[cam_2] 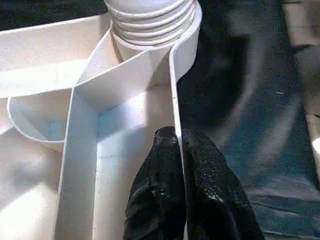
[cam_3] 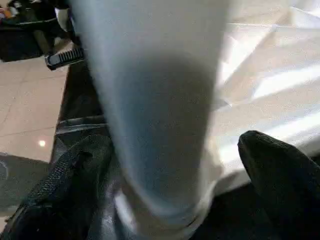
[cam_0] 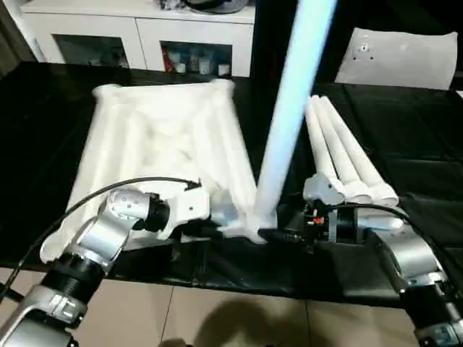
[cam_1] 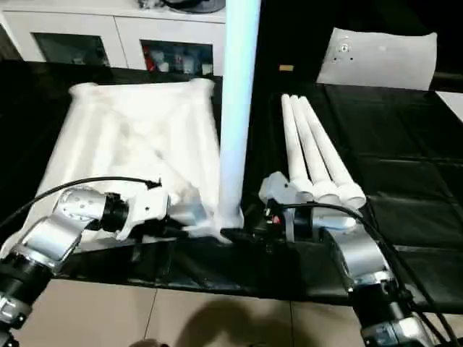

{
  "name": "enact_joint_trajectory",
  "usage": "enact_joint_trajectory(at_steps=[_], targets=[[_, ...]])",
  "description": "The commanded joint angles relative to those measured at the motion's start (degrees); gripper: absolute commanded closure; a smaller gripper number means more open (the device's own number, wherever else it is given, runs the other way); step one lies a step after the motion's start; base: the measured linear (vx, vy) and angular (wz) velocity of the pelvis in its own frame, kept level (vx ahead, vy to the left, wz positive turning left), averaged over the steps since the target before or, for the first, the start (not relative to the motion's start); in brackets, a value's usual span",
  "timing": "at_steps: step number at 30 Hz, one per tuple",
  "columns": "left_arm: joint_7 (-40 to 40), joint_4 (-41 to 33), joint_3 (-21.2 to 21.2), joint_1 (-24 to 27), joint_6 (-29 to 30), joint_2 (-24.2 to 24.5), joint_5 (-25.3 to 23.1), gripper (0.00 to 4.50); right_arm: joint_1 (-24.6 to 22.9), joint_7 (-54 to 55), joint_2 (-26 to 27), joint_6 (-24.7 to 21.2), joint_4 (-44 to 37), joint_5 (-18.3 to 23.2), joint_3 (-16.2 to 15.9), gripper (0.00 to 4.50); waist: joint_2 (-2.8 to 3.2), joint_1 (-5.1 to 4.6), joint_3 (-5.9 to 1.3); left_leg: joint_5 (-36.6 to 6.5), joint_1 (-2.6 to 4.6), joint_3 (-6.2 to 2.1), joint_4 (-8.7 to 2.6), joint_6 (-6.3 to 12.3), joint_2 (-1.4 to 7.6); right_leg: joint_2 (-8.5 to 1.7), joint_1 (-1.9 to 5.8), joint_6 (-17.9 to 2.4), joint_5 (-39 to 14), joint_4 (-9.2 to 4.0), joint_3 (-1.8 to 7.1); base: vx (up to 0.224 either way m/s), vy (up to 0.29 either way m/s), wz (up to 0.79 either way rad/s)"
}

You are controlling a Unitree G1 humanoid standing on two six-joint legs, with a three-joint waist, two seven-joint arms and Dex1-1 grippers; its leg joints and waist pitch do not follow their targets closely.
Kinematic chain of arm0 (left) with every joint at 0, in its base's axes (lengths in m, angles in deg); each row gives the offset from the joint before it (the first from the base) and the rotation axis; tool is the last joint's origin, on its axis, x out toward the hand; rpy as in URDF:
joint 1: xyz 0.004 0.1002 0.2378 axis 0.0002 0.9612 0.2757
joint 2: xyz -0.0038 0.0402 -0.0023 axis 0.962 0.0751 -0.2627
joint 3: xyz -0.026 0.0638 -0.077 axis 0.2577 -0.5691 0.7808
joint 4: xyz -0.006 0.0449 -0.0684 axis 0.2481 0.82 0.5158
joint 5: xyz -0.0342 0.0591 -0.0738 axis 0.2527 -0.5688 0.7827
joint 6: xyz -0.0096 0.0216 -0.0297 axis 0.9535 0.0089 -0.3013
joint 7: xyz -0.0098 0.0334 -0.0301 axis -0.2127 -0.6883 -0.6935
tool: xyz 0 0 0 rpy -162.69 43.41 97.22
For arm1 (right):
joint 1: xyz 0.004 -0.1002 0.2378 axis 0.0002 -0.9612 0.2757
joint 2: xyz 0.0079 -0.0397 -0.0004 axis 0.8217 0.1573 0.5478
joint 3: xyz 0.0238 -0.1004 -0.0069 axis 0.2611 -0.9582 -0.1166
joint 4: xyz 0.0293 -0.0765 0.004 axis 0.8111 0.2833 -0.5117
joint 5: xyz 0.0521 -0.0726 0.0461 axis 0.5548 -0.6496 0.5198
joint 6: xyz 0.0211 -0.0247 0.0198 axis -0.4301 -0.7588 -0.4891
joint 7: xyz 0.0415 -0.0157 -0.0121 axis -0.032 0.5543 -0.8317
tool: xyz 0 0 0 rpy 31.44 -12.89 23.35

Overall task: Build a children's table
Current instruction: Rotate leg to tighten

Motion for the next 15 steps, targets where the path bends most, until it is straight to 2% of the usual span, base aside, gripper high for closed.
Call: enact_joint_trajectory(at_steps=[1, 5, 6, 8, 12, 15], targets=[[-3.57, 1.58, -4.47, 0.13, -1.75, 0.58, -2.13, 4.50, 0.96, -1.88, -0.59, 1.01, 0.70, 0.56, -1.08, 0.20, -0.17, -0.26, -3.37, -8.78, 0.09, 0.12, -3.23, 2.76, 1.65, -3.27, 3.02, -13.14, -6.16, -3.61, 1.74, 0.000, 0.000, 0.00], [-5.47, 3.31, -5.74, -1.11, -4.74, 0.94, -2.58, 4.50, 2.56, -5.25, -0.79, 2.51, 3.36, -0.39, -3.08, 0.56, -0.17, -0.31, -3.33, -9.46, -0.04, 0.10, -3.21, 2.50, 1.64, -3.36, 3.07, -13.07, -7.45, -3.64, 1.69, 0.000, 0.000, 0.00], [-5.48, 3.37, -5.75, -1.13, -4.79, 0.93, -2.58, 4.50, 2.58, -5.33, -0.79, 2.55, 3.38, -0.42, -3.14, 0.56, -0.20, -0.31, -3.31, -9.59, -0.05, 0.10, -3.22, 2.37, 1.64, -3.38, 3.06, -12.87, -8.10, -3.70, 1.69, 0.000, 0.000, 0.00], [-5.66, 4.13, -5.75, -1.52, -5.47, 0.82, -2.67, 4.50, 2.71, -6.30, -0.77, 2.98, 3.59, -0.61, -3.73, 0.93, -0.22, -0.25, -3.34, -9.48, 0.00, 0.09, -3.22, 2.29, 1.63, -3.31, 3.06, -12.64, -8.39, -3.73, 1.68, 0.000, 0.000, 0.00], [-5.91, 5.70, -5.72, -2.26, -6.53, 0.60, -2.94, 4.50, 2.50, -7.69, -0.90, 3.39, 3.55, -0.67, -4.65, 1.13, -0.13, -0.20, -3.37, -9.35, 0.03, 0.11, -3.19, 2.34, 1.63, -3.26, 3.02, -12.90, -7.75, -3.67, 1.65, 0.000, 0.000, 0.00], [-5.89, 6.59, -5.78, -2.62, -7.13, 0.68, -3.00, 4.50, 2.14, -8.28, -1.05, 3.64, 3.43, -0.74, -5.24, 1.44, -0.13, -0.16, -3.40, -9.63, 0.04, 0.07, -3.20, 2.20, 1.65, -3.34, 3.03, -12.77, -8.35, -3.72, 1.66, 0.000, 0.000, 0.00]])
